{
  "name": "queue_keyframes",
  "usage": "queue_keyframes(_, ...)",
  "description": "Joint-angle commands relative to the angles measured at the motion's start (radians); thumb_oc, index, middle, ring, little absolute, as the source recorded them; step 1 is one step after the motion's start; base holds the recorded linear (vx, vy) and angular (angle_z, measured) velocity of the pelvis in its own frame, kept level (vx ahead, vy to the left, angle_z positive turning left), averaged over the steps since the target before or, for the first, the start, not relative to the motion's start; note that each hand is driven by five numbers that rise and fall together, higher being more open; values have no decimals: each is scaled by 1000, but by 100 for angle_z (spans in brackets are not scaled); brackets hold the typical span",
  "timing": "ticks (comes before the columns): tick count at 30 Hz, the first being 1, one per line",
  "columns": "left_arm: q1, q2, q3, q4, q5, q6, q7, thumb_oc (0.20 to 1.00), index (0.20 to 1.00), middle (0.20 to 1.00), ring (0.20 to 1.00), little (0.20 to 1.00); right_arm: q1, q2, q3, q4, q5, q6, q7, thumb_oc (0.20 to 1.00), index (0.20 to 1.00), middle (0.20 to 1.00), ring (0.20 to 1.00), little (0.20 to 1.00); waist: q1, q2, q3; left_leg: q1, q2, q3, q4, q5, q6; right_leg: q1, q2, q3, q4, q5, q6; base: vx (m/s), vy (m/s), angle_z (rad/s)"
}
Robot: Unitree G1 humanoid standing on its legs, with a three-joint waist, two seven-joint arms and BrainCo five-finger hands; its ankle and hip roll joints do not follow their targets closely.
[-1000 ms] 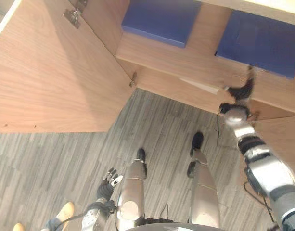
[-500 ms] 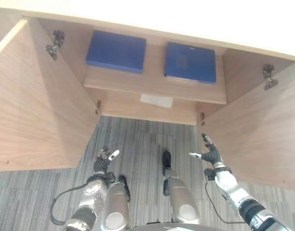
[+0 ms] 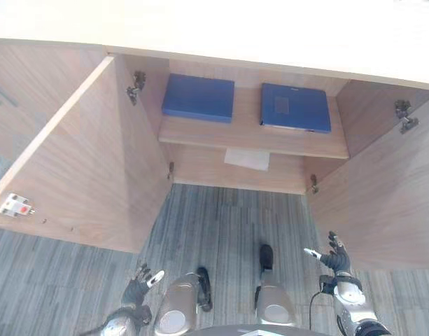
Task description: Put the empty folder in the office cabinet
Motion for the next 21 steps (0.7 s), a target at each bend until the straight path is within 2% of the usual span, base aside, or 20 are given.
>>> queue_keyframes(1,-4,20,6,-49,91,2,-30,1000,1000,1000,1000,1000,-62,-70,-47,-34,82,-47,-43,1000,1000,1000,1000,1000,17,34,33,252,6,-72,-208,-89,-83,-84,55,-72,-8,121,111,-67,171,-50)
queue_keyframes(4,25,30,18,-52,73,12,-35,1000,1000,1000,1000,1000,-43,-47,-78,-18,87,-44,-39,1000,1000,1000,1000,1000,17,45,24,308,6,-23,-287,-56,-88,-77,44,-155,-8,158,110,-66,191,-64)
queue_keyframes(5,34,26,22,-44,64,14,-31,1000,1000,1000,1000,1000,-33,-35,-92,-17,91,-36,-50,1000,1000,1000,1000,1000,12,51,13,325,8,-12,-321,-42,-84,-54,34,-165,-1,177,106,-49,127,-54)
queue_keyframes(8,39,24,24,-36,58,15,-28,1000,1000,1000,1000,1000,-26,-27,-104,-16,110,-25,-64,1000,1000,1000,1000,1000,10,56,5,330,12,-5,-342,-28,-82,-43,22,-157,37,179,100,-55,57,-80)
queue_keyframes(9,42,22,23,-12,44,14,-26,1000,1000,1000,1000,1000,-20,-13,-134,5,134,-19,-90,1000,1000,1000,1000,1000,10,72,-16,325,28,8,-375,1,-81,-20,-3,-130,130,165,84,-100,35,-54)
queue_keyframes(10,44,20,24,-5,38,12,-28,1000,1000,1000,1000,1000,-19,-7,-144,10,144,-22,-109,1000,1000,1000,1000,1000,11,80,-23,323,36,12,-387,14,-82,-11,-9,-122,159,155,78,-108,18,-15)
queue_keyframes(13,57,10,38,16,16,1,-42,1000,1000,1000,1000,1000,-8,18,-181,3,156,-46,-247,1000,1000,1000,1000,1000,17,114,-51,318,80,20,-445,75,-91,54,2,-109,218,69,51,-81,-36,-7)
queue_keyframes(16,56,-3,39,36,21,-12,-44,1000,1000,1000,1000,1000,-1,43,-199,-9,175,-61,-363,1000,1000,1000,1000,1000,18,118,-75,337,93,32,-506,109,-104,131,38,-123,159,22,54,-7,-53,-28)
queue_keyframes(20,56,-28,38,25,-2,-16,-27,1000,1000,1000,1000,1000,8,69,-230,-4,154,-72,-505,1000,1000,1000,1000,1000,22,109,-103,387,96,54,-563,130,-127,182,68,-165,44,37,77,61,-90,-36)
queue_keyframes(21,56,-28,38,25,-2,-16,-27,1000,1000,1000,1000,1000,8,69,-230,-4,154,-72,-505,1000,1000,1000,1000,1000,22,109,-103,387,96,54,-563,130,-127,182,68,-165,44,37,77,50,-81,10)
